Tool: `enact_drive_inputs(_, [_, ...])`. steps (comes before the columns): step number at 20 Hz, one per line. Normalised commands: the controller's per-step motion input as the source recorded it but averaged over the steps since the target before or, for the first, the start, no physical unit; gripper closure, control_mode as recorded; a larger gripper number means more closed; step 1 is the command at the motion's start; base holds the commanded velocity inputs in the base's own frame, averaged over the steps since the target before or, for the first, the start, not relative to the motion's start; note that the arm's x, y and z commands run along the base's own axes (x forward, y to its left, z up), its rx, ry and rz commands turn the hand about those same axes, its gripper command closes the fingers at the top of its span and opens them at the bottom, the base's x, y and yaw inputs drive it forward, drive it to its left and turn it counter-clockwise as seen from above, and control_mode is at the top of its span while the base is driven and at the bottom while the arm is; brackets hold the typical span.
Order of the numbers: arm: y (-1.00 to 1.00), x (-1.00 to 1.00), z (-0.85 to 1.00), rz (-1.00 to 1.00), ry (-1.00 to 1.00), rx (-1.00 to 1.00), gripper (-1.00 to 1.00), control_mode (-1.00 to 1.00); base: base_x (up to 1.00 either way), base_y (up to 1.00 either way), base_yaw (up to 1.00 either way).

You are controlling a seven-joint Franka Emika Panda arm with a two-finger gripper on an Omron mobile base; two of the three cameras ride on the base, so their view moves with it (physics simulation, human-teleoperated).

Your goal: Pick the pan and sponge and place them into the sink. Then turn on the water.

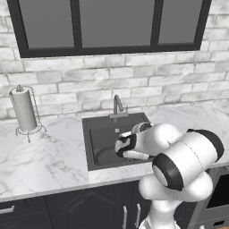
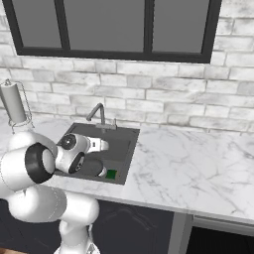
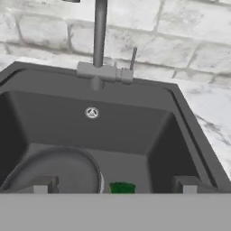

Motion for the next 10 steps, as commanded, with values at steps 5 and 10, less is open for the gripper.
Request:
enact_drive_inputs(5, [-0.36,-0.07,0.48,-0.01,-0.06,0.06,-1.00,-1.00,0.00,0.00,0.00])
enact_drive_inputs(10, [-0.36,-0.20,0.42,0.00,-0.09,0.07,-1.00,-1.00,0.00,0.00,0.00])
